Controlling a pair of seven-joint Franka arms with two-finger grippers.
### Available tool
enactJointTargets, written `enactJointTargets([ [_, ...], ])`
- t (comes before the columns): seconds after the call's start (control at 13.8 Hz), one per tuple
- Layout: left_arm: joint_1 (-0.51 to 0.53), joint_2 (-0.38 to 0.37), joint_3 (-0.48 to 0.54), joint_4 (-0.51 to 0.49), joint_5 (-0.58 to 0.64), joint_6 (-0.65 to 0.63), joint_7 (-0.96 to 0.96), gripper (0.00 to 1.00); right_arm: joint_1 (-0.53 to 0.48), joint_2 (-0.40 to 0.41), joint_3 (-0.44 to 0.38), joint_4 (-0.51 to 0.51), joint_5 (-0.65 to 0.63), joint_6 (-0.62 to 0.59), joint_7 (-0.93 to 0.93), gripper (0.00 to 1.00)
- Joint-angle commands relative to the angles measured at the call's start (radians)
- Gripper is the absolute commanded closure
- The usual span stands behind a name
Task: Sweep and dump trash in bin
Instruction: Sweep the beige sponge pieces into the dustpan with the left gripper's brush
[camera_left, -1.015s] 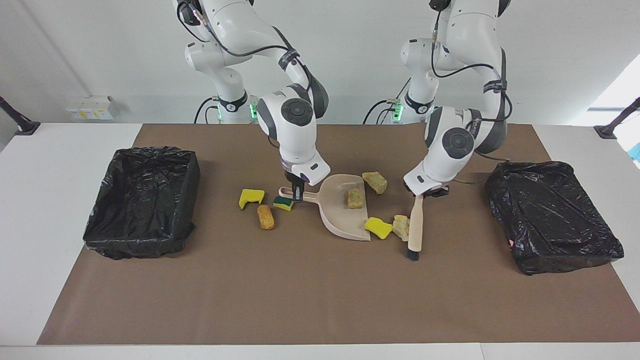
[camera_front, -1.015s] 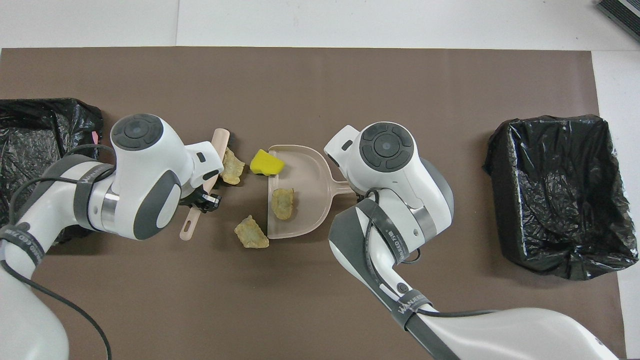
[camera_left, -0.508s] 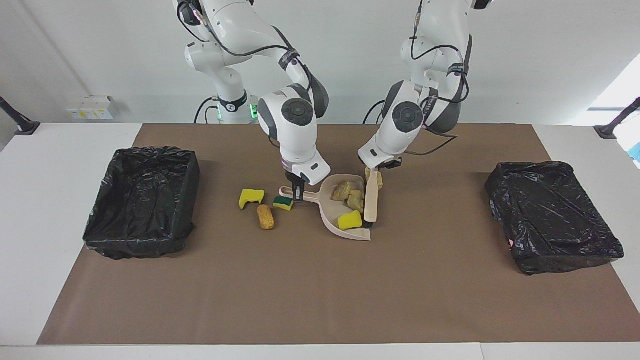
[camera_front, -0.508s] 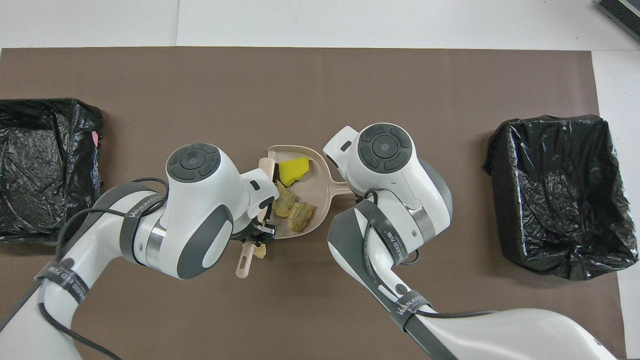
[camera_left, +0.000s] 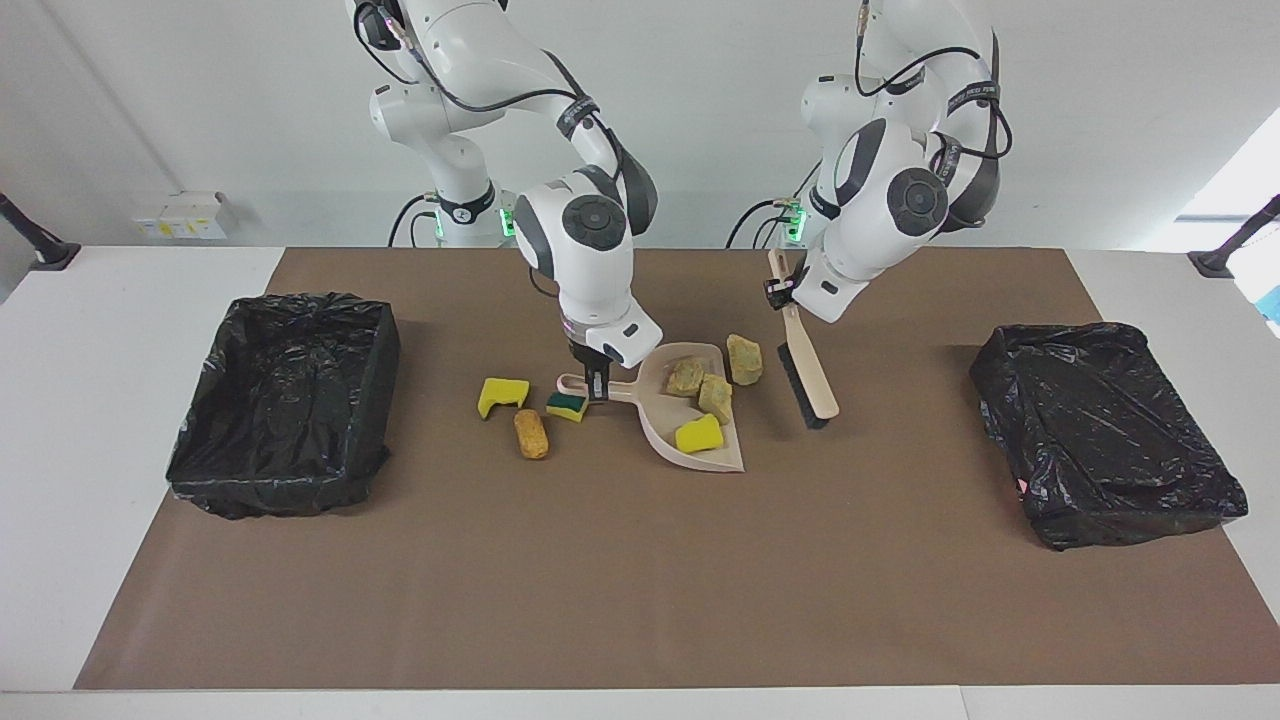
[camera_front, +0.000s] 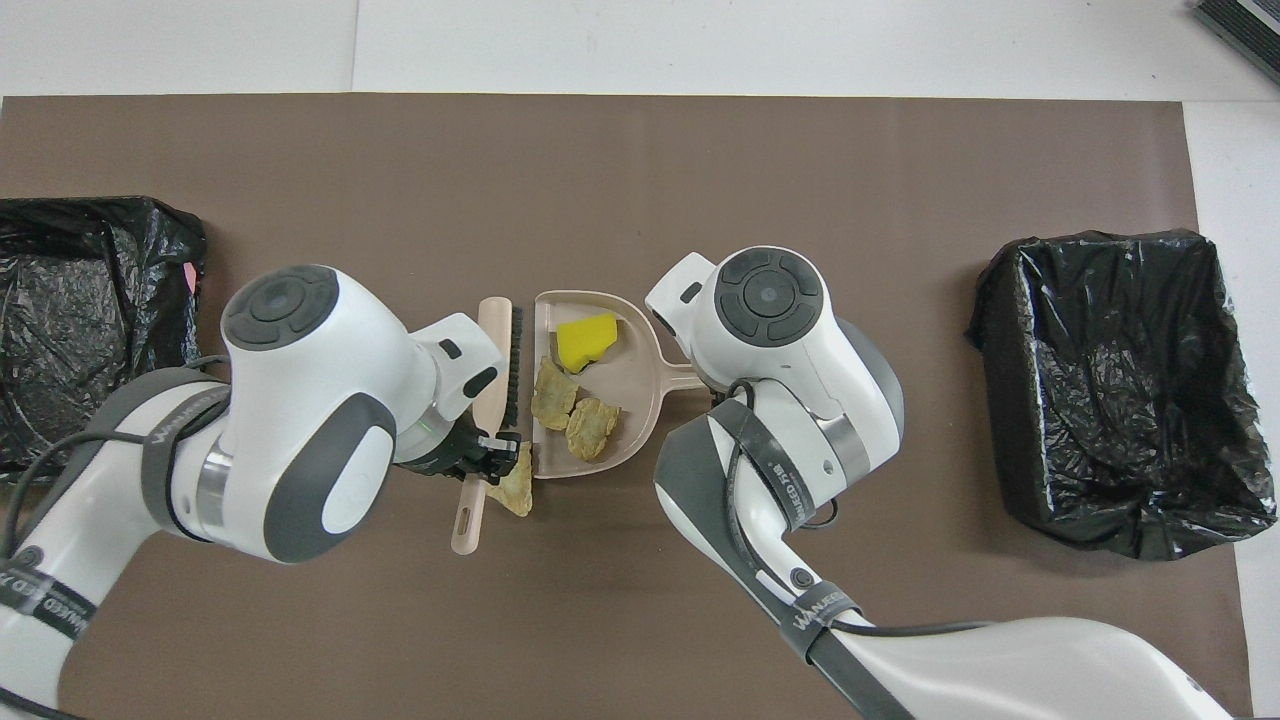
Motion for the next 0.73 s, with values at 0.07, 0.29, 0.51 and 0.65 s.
enactJointTargets([
  [0.07, -0.068, -0.145, -0.008, -0.207, -0.017, 0.058, -0.246, 1.0, 0.006, -0.118, 0.004, -0.142, -0.015, -0.015, -0.064, 1.0],
  [0.29, -0.149, -0.199, -0.009, -0.355, -0.018, 0.223, -0.324, 1.0, 0.039, -0.212, 0.006, -0.337, -0.009, 0.14, -0.003, 1.0],
  [0.51, -0.21, -0.168, -0.009, -0.366, -0.018, 0.325, -0.192, 1.0, 0.047, -0.253, 0.006, -0.411, -0.003, 0.174, 0.094, 1.0],
  [0.65, -0.241, -0.168, -0.011, -0.363, -0.018, 0.319, 0.017, 1.0, 0.055, -0.258, 0.009, -0.418, 0.014, 0.174, 0.157, 1.0],
])
